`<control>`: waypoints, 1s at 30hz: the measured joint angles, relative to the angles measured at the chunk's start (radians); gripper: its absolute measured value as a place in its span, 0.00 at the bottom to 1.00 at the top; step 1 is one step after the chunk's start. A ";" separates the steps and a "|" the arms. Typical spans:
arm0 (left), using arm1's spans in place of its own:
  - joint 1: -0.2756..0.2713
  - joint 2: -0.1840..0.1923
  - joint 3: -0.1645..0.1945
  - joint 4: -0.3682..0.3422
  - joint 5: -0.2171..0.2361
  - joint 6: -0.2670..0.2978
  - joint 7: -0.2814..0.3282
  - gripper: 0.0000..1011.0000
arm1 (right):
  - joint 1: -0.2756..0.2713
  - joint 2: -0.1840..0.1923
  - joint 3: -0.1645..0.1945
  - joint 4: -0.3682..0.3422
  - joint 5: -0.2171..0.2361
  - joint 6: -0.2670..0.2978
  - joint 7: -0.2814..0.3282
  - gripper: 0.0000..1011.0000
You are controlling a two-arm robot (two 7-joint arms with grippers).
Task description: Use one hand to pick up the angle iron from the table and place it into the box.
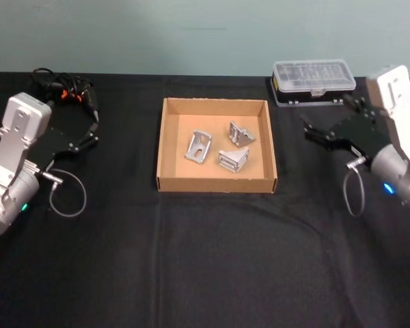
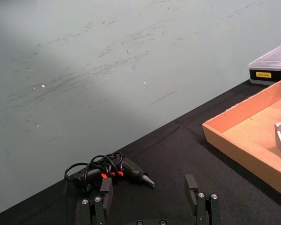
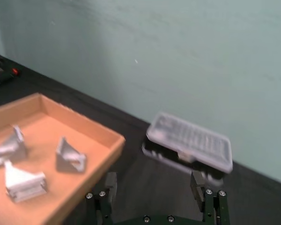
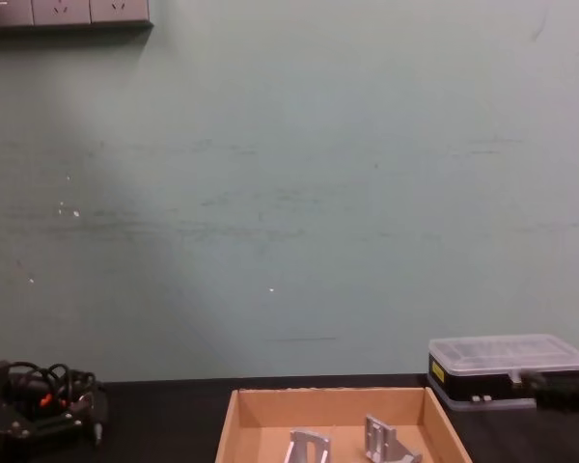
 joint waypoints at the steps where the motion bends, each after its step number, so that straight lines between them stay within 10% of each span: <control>1: 0.000 0.000 0.000 0.000 0.000 0.000 0.000 0.99 | -0.007 -0.001 0.009 0.014 0.000 0.000 -0.001 0.99; 30: 0.000 0.000 0.000 0.000 0.000 0.000 0.000 0.99 | -0.014 -0.013 0.027 0.052 0.002 -0.003 0.001 0.99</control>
